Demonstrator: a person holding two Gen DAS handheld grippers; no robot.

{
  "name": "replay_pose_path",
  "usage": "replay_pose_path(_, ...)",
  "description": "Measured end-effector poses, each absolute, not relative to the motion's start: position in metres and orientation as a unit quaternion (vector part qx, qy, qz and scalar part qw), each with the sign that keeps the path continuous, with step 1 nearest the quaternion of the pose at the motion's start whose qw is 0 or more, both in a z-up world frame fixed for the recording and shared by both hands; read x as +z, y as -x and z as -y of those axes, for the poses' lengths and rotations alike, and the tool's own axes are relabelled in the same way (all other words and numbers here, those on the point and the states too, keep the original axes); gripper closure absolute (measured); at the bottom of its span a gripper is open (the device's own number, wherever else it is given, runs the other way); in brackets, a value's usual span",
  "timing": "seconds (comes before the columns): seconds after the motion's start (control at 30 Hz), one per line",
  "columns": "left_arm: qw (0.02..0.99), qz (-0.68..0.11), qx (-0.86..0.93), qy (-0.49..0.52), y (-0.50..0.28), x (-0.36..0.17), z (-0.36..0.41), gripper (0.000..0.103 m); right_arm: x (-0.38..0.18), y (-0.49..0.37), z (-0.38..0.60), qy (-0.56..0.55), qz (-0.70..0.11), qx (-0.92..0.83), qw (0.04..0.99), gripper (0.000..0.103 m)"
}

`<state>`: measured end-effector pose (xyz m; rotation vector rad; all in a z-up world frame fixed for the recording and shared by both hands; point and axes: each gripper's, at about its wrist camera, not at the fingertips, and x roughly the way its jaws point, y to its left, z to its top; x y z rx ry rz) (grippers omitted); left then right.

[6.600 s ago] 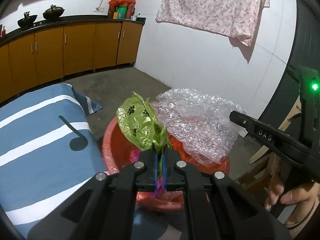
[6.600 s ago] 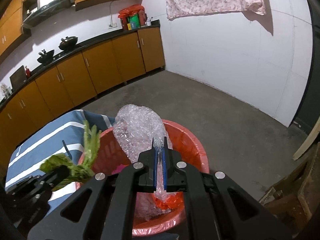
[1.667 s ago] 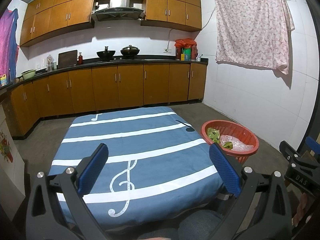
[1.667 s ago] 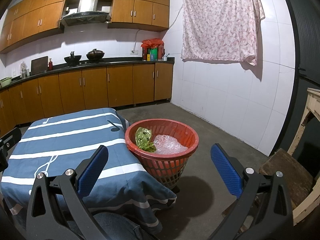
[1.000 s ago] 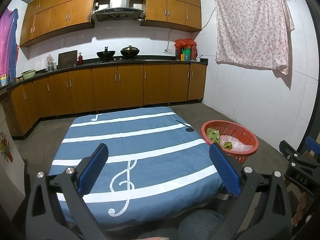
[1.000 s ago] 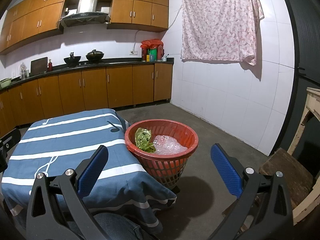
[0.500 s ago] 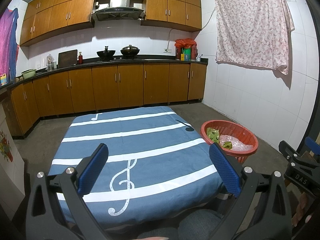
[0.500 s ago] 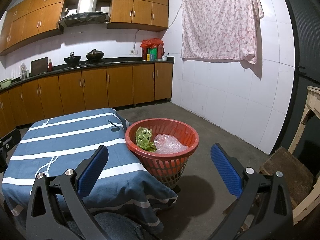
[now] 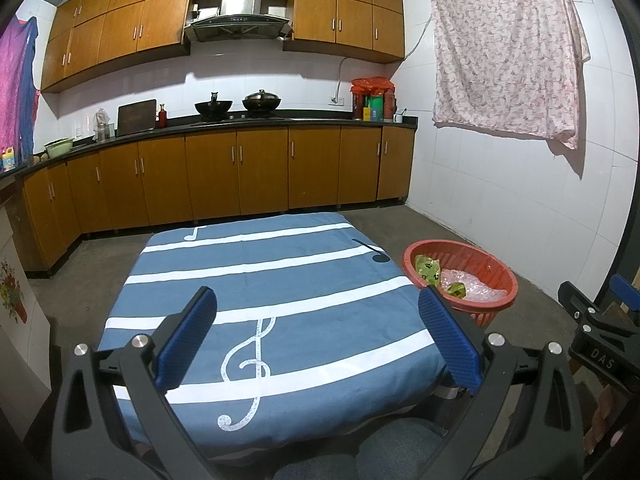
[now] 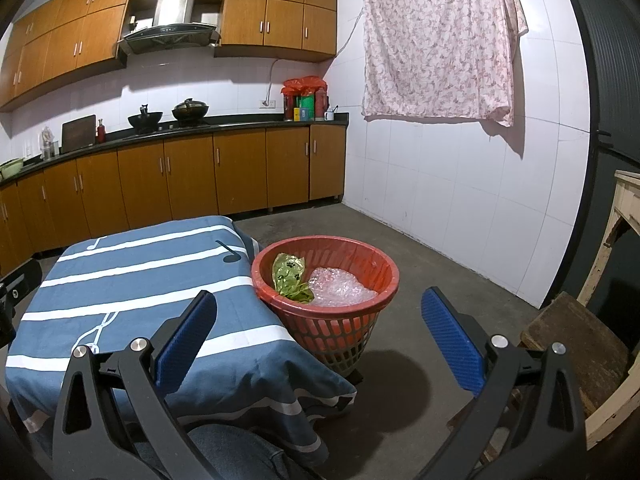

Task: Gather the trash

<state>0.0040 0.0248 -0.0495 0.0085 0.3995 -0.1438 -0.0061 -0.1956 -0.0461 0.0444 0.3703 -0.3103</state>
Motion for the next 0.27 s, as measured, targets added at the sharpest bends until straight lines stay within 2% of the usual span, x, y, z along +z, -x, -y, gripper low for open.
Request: replay_pose_path(0.27, 0.977, -0.201, -0.073, -0.001, -0.0025, -0.0501, -0.0260, 0.004, -0.0460, 0.0060, 0.1959, -0.022, -0.184, -0.154, 0.971, 0.002)
